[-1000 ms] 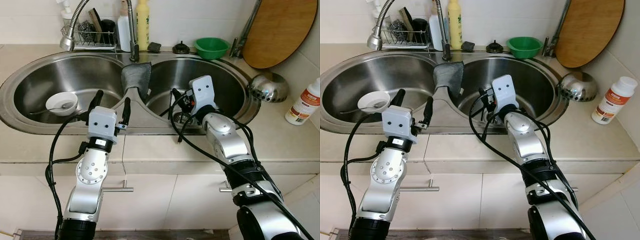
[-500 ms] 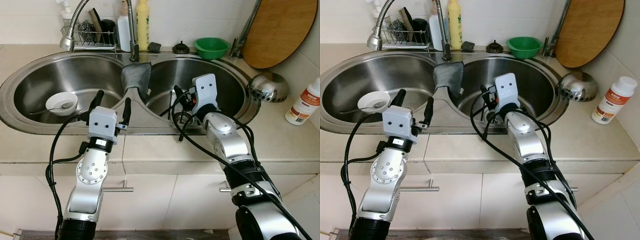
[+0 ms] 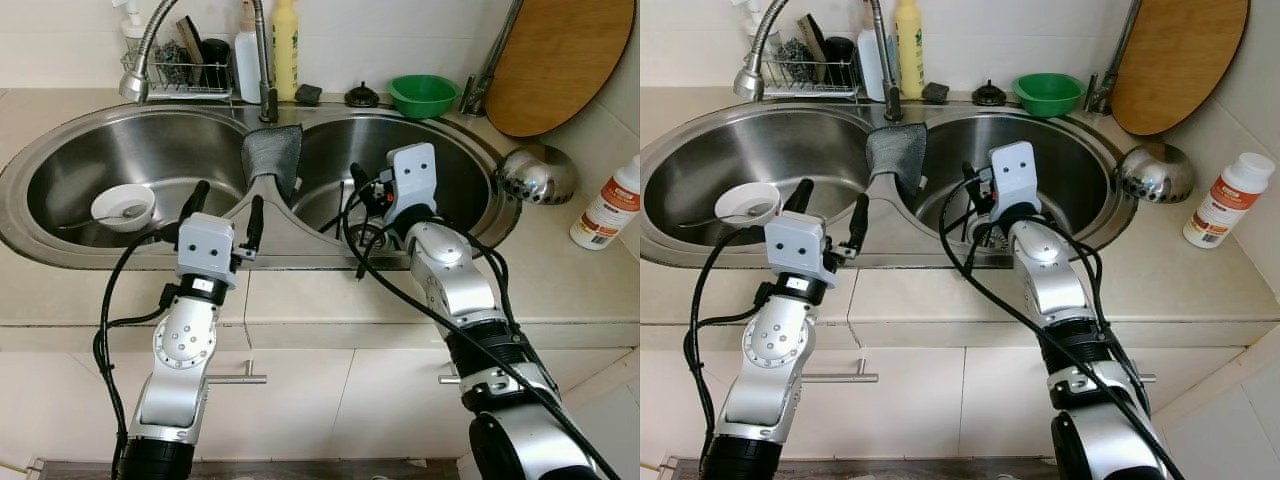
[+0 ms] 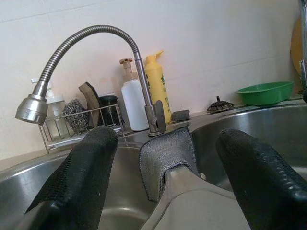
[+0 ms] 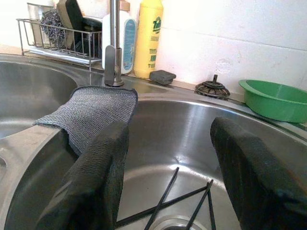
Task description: Kitchen organization
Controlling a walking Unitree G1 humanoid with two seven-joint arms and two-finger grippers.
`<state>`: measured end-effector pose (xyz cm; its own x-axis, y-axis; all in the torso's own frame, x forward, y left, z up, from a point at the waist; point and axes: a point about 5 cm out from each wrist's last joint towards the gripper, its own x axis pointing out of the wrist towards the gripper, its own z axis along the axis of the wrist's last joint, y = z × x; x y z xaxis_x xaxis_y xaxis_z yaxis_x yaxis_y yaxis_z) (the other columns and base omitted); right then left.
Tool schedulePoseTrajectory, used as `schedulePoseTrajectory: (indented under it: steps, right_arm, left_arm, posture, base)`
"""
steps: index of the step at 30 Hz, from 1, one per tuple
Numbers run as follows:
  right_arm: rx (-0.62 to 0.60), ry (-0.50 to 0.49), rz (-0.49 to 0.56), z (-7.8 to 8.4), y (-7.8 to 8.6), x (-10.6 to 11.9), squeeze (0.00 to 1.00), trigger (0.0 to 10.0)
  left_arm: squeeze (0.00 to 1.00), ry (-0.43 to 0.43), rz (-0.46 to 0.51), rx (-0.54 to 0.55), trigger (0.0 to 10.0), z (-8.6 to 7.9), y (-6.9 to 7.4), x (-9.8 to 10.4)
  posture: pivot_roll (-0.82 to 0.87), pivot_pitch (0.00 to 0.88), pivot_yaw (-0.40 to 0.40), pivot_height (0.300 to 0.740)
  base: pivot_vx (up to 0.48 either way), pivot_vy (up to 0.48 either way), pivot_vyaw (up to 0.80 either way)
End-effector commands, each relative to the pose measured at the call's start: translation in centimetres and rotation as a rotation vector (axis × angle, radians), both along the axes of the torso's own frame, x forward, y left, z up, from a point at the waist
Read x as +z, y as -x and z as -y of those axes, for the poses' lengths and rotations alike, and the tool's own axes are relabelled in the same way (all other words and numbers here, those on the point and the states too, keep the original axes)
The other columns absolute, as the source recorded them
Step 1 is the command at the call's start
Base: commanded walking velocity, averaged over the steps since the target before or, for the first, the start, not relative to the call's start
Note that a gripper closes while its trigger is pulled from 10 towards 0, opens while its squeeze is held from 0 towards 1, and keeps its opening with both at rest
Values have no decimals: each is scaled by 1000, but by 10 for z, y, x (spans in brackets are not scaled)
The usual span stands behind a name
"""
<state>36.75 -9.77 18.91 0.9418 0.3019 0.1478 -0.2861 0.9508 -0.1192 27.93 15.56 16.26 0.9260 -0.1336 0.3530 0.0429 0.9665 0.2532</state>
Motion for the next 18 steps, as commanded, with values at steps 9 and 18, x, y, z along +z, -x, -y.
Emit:
schedulePoseTrajectory:
  steps: [9,18]
  right_arm:
    - [-7,-14,54,0,3,7,0,10000]
    - [11,-25,77,-2,4,10,0,10000]
  left_arm:
    - [0,37,6,-46,10000,6,1,2]
    - [0,31,11,-54,10000,7,1,3]
  posture:
    - [24,0,-35,740]
    - [24,0,-36,740]
  base:
    - [0,85,0]
    - [0,476,0]
